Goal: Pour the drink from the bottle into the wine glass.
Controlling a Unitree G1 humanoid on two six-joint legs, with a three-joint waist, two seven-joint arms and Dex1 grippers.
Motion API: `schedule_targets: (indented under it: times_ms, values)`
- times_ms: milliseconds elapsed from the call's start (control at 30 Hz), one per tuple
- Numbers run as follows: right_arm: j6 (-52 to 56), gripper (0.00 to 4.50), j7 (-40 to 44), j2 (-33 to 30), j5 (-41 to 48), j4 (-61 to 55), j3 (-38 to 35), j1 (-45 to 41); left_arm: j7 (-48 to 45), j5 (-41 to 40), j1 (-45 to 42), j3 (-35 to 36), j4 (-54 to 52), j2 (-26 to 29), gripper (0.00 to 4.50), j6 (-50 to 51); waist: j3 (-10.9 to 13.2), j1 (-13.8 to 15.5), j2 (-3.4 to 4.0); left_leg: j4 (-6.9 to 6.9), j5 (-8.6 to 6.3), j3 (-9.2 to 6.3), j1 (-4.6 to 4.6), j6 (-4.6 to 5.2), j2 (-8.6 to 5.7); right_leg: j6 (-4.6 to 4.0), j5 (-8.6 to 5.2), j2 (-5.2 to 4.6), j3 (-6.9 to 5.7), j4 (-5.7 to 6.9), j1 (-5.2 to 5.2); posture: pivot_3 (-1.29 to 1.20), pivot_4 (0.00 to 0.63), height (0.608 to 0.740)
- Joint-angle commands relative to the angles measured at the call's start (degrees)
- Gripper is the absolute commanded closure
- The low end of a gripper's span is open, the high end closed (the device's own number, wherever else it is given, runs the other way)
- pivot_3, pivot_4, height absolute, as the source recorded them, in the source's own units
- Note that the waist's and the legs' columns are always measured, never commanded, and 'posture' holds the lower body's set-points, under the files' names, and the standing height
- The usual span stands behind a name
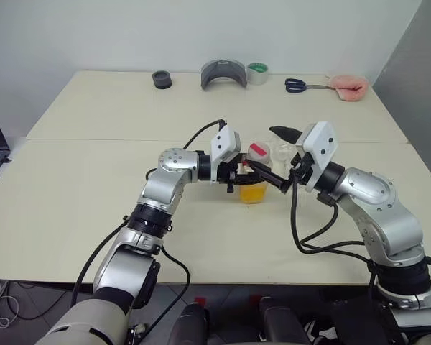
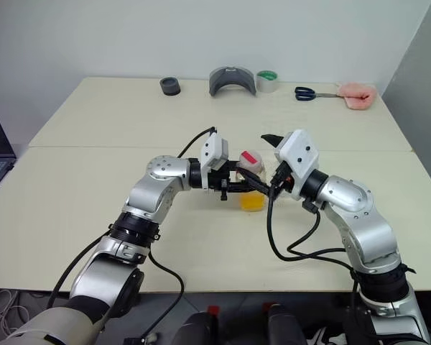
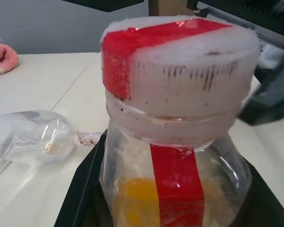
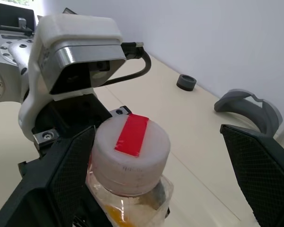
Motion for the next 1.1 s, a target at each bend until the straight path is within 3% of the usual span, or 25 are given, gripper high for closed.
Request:
schedule_targets:
  times_ms: [33,1100]
  values:
    - [-0.7,0.0,-0.5,0.0,0.7,-1.0,-2.3,-0.8,-0.2,-1.2,-1.2,1.4,-1.4,0.0,2.68,-0.7,0.0,0.0,0.0,0.0,0.0,0.0,0.0,0.0,0.0,0.0,0.0,0.0,0.0,0.0,0.0,0.0,0.15,0.74]
    - [3.9,0.0,-0.5,-2.4,5.4,-4.4,-5.2,1.3,-0.5,-1.1,-1.0,1.1,-1.2,-0.2,2.68,-0.9,0.0,0.0,0.0,0.0,0.0,0.0,0.0,0.0,0.0,0.0,0.0,0.0,0.0,0.01,0.0,0.0,0.15,0.74]
